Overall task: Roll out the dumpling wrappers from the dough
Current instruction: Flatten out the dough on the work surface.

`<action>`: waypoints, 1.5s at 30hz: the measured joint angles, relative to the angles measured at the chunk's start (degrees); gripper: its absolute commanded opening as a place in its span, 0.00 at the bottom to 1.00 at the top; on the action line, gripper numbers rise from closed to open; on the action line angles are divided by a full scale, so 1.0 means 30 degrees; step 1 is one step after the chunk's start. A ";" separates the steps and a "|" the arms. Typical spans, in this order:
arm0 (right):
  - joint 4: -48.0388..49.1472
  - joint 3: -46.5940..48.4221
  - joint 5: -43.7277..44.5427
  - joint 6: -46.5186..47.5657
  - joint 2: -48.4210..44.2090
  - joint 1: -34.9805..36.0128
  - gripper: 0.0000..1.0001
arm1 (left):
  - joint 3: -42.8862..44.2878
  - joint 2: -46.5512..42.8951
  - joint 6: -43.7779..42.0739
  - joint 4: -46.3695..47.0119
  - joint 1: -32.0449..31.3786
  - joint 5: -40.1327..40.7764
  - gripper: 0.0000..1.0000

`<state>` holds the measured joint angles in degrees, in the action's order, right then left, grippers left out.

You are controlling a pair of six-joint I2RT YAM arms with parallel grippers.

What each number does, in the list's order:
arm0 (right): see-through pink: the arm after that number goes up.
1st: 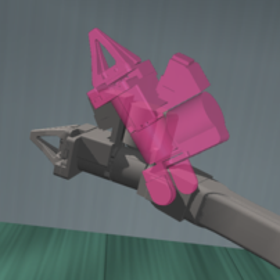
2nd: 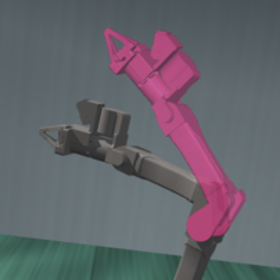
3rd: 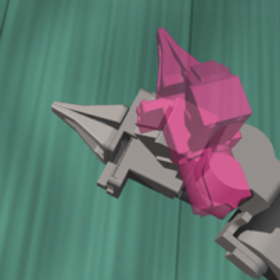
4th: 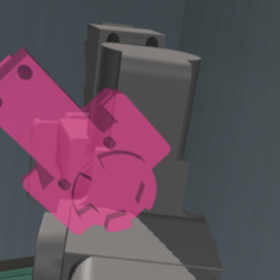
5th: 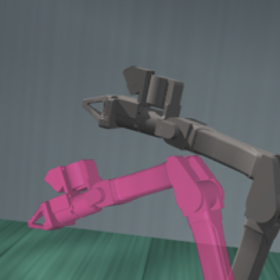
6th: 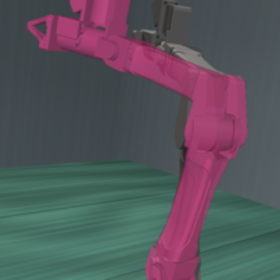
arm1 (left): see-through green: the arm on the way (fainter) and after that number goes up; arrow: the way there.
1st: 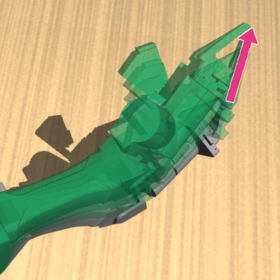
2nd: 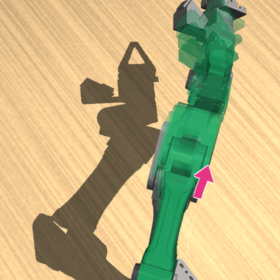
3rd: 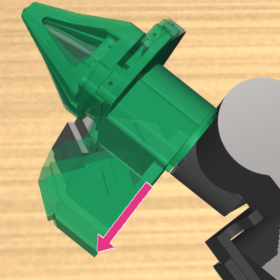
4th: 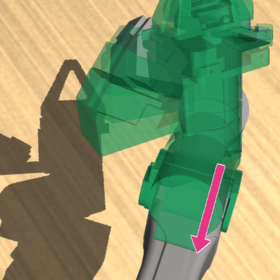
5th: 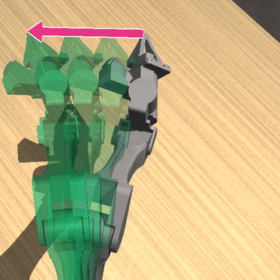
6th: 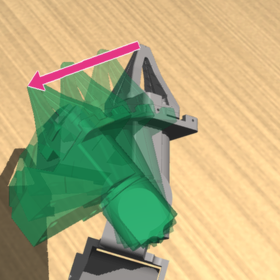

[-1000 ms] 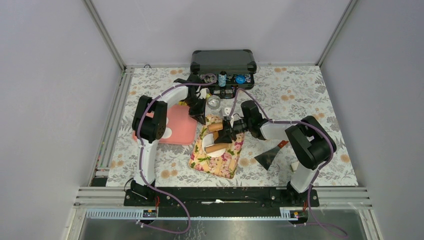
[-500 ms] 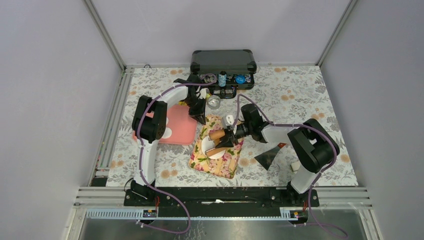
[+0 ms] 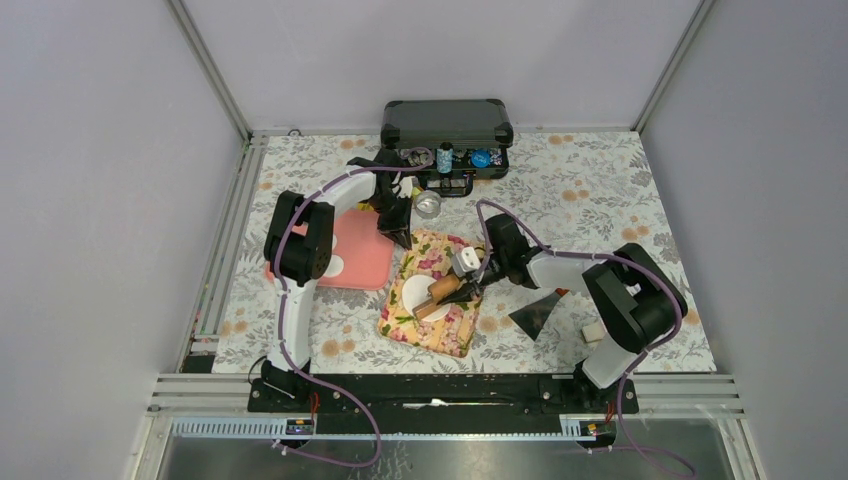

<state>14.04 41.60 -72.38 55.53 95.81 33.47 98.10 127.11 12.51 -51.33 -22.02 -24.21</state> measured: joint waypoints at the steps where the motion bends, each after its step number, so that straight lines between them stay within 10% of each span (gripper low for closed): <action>1: -0.0299 -0.0007 -0.0080 0.0423 -0.0051 0.0000 0.00 | 0.0000 0.0000 0.0007 -0.0007 0.0000 0.0000 0.00; 45: -1.1540 -0.0729 -0.1013 1.2437 -0.2492 0.0146 0.00 | 0.0095 0.0007 0.0204 -0.0095 0.0022 0.0073 0.00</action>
<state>-20.58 39.42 -75.42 92.84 88.33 33.91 98.39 127.13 13.13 -51.62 -21.96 -23.99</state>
